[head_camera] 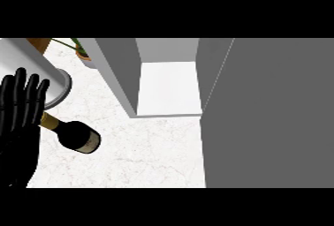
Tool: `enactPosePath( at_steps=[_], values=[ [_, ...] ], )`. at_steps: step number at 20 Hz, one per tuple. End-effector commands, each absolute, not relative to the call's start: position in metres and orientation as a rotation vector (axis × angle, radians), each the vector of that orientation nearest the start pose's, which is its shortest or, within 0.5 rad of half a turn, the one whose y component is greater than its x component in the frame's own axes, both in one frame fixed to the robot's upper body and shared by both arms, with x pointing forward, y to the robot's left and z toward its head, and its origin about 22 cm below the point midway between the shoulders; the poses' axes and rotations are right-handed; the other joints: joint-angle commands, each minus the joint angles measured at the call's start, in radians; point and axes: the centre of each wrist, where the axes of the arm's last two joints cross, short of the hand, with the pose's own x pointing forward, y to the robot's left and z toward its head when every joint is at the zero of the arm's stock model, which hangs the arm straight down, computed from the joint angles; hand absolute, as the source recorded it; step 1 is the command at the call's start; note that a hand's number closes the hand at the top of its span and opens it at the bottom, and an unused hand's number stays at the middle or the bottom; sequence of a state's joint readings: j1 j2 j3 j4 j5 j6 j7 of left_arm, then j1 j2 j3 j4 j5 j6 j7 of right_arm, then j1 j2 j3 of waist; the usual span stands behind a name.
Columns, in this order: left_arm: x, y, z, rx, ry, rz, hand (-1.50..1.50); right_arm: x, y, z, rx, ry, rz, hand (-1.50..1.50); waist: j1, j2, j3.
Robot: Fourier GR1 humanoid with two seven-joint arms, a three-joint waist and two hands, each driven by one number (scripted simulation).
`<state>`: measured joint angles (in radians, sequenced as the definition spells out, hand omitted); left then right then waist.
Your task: Pick up the wine, place it into the cabinet and close the cabinet
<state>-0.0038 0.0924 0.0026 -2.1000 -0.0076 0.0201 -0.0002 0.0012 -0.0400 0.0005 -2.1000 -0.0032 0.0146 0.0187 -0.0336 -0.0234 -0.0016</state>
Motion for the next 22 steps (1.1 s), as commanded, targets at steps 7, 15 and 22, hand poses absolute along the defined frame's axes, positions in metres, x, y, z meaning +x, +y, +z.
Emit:
enactPosePath(
  at_steps=[7,15,22],
  values=[
    [0.212,0.207,0.099,-0.059,-1.937,0.134,-1.5,0.181,-0.235,0.117,0.217,-1.961,0.252,-1.5,0.024,0.026,0.0],
    [0.192,0.163,0.142,-0.099,-1.923,0.202,-1.5,0.139,-0.234,0.149,0.275,-1.928,0.289,-1.5,0.026,0.021,0.002],
    [0.182,0.16,0.159,-0.097,-1.932,0.189,-1.5,0.135,-0.236,0.178,0.263,-1.919,0.289,-1.5,0.032,0.022,0.002]
  ],
)
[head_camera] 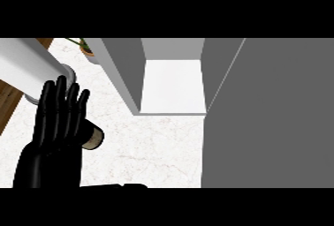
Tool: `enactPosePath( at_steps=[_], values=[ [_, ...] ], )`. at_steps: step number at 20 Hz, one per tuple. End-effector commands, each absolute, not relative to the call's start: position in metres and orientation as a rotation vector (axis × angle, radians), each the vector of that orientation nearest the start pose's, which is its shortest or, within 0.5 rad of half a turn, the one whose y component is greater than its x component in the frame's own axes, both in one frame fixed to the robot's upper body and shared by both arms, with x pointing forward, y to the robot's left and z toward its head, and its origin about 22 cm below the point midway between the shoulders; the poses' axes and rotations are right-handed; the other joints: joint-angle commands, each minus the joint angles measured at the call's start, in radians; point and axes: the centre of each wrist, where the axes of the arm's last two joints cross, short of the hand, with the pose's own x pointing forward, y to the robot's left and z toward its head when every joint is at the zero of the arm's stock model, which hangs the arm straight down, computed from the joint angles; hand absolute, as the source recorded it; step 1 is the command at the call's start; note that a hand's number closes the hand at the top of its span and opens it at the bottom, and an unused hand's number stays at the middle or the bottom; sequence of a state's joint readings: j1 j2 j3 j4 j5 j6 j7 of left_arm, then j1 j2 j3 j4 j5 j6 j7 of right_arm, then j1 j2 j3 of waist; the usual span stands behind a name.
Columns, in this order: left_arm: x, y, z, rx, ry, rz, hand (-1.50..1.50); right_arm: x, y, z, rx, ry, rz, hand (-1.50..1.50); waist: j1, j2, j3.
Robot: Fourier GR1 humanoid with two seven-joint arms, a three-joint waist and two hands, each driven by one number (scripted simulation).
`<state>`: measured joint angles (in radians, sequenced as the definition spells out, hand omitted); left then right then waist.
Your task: Pick up the wine, place it into the cabinet and close the cabinet
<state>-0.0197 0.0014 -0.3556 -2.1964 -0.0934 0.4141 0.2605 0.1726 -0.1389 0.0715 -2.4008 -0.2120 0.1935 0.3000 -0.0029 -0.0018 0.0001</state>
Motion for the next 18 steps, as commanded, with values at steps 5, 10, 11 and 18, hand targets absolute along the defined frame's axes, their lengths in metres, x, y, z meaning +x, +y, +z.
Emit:
enactPosePath(
  at_steps=[5,10,11,18],
  values=[
    [0.167,0.151,0.177,-0.086,-1.945,0.236,-1.5,0.148,-0.228,0.182,0.262,-1.951,0.269,-1.5,0.005,0.0,0.0],
    [0.164,0.145,0.181,-0.06,-1.937,0.276,-1.5,0.133,-0.222,0.183,0.277,-1.928,0.277,-1.5,0.001,-0.001,0.0],
    [0.166,0.162,0.184,-0.062,-1.918,0.276,-1.5,0.122,-0.229,0.19,0.252,-1.931,0.256,-1.5,-0.001,-0.001,0.0],
    [0.16,0.165,0.182,0.03,-1.922,0.3,-1.5,0.137,-0.22,0.202,0.242,-1.945,0.269,-1.5,0.002,0.0,0.0]
  ],
)
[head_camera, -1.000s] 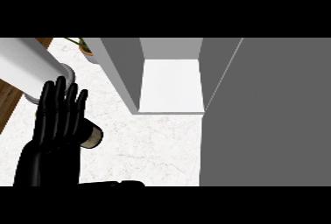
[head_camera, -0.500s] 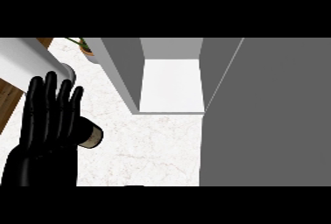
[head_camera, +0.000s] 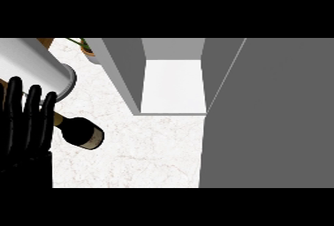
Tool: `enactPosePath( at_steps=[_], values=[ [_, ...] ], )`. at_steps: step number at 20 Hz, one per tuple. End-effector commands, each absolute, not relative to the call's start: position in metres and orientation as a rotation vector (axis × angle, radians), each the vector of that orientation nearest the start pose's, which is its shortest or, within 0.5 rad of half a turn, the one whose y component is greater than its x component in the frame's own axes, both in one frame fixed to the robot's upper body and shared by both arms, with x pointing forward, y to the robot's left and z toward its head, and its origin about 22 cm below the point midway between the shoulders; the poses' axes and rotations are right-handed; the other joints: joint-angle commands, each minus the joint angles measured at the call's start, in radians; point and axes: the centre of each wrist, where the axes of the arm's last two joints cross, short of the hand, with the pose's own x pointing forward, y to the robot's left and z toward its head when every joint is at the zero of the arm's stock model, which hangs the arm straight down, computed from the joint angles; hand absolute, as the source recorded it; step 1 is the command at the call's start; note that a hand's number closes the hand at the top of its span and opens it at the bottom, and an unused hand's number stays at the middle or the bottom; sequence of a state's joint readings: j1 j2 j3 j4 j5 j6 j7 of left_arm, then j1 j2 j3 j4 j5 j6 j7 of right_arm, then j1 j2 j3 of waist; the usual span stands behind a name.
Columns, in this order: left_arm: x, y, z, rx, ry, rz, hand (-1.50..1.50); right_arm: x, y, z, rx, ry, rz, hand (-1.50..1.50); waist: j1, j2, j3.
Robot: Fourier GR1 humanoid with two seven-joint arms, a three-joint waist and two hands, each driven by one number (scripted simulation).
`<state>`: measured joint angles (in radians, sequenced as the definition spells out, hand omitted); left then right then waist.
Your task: Pick up the wine, place it into the cabinet and close the cabinet
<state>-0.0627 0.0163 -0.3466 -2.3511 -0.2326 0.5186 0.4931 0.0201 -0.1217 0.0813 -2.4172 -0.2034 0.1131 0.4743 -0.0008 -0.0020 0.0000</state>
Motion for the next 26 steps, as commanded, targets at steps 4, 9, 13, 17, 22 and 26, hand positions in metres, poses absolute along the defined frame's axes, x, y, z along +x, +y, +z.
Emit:
enactPosePath(
  at_steps=[4,9,13,17,22,26],
  values=[
    [0.153,0.195,0.195,0.076,-1.925,0.308,-1.5,0.125,-0.218,0.198,0.244,-1.909,0.257,-1.5,-0.003,0.0,0.0],
    [0.154,0.21,0.177,0.092,-1.904,0.332,-1.5,0.133,-0.227,0.209,0.223,-1.965,0.266,-1.5,0.0,0.0,-0.001],
    [0.153,0.225,0.184,0.142,-1.893,0.357,-1.5,0.129,-0.23,0.214,0.227,-1.954,0.284,-1.5,-0.001,0.0,0.0],
    [0.171,0.249,0.175,0.154,-1.852,0.392,-1.5,0.119,-0.236,0.209,0.24,-1.937,0.279,-1.5,-0.012,0.0,0.0],
    [0.175,0.265,0.15,0.121,-1.804,0.424,-1.5,0.133,-0.225,0.21,0.228,-1.941,0.27,-1.5,-0.002,0.001,-0.001],
    [0.167,0.264,0.13,0.097,-1.754,0.415,-1.5,0.125,-0.221,0.211,0.233,-1.951,0.268,-1.5,-0.001,0.0,-0.001]
  ],
)
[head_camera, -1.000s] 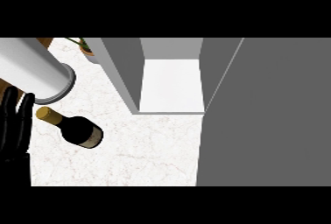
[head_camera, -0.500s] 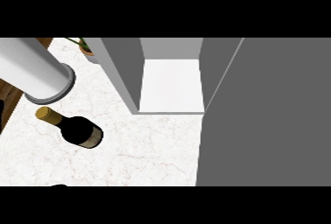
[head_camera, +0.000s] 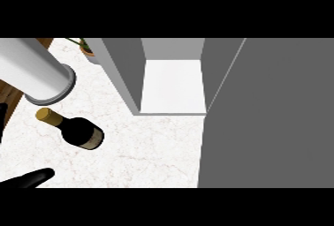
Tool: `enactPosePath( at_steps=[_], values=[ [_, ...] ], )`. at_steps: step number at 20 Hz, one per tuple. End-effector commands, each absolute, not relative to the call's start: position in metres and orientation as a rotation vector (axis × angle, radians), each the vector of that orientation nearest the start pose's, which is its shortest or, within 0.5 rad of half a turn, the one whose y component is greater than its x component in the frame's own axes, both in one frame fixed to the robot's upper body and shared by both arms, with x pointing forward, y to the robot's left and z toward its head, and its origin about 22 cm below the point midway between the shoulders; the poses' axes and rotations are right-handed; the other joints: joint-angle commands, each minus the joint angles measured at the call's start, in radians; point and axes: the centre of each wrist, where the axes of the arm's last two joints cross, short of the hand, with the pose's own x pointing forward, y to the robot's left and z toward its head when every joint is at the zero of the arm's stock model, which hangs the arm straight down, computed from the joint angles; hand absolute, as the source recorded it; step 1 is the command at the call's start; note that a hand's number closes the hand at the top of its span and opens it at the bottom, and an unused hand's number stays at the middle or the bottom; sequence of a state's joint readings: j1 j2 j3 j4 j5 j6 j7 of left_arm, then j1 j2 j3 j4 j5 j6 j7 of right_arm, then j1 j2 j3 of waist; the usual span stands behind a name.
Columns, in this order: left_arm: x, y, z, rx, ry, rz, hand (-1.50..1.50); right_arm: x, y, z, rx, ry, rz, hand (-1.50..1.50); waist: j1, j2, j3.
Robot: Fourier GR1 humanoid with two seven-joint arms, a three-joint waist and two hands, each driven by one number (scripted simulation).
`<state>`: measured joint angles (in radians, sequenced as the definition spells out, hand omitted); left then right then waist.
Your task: Pick up the wine, place it into the cabinet and close the cabinet
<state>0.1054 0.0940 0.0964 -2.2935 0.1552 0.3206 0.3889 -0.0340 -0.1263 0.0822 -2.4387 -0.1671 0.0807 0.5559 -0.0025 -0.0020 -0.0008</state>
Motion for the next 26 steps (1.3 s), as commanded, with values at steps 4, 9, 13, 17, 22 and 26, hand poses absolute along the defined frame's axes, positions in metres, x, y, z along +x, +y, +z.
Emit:
enactPosePath(
  at_steps=[4,9,13,17,22,26],
  values=[
    [0.178,0.262,0.111,0.076,-1.728,0.403,-1.5,0.122,-0.224,0.212,0.244,-1.946,0.277,-1.5,-0.002,0.0,0.0],
    [0.188,0.277,0.084,0.087,-1.703,0.397,-1.5,0.133,-0.214,0.205,0.267,-1.927,0.271,-1.5,0.001,0.001,0.0],
    [0.189,0.296,0.075,0.139,-1.711,0.417,-1.5,0.131,-0.237,0.213,0.236,-1.943,0.301,-1.5,-0.001,0.001,0.001],
    [0.192,0.311,0.042,0.186,-1.703,0.427,-1.5,0.109,-0.224,0.213,0.25,-1.936,0.262,-1.5,-0.007,-0.001,0.0],
    [0.194,0.299,0.032,0.166,-1.695,0.422,-1.5,0.118,-0.225,0.209,0.237,-1.945,0.257,-1.5,-0.002,0.0,0.001],
    [0.2,0.305,0.004,0.162,-1.678,0.44,-1.5,0.115,-0.231,0.219,0.229,-1.947,0.291,-1.5,-0.005,0.0,0.001]
  ],
)
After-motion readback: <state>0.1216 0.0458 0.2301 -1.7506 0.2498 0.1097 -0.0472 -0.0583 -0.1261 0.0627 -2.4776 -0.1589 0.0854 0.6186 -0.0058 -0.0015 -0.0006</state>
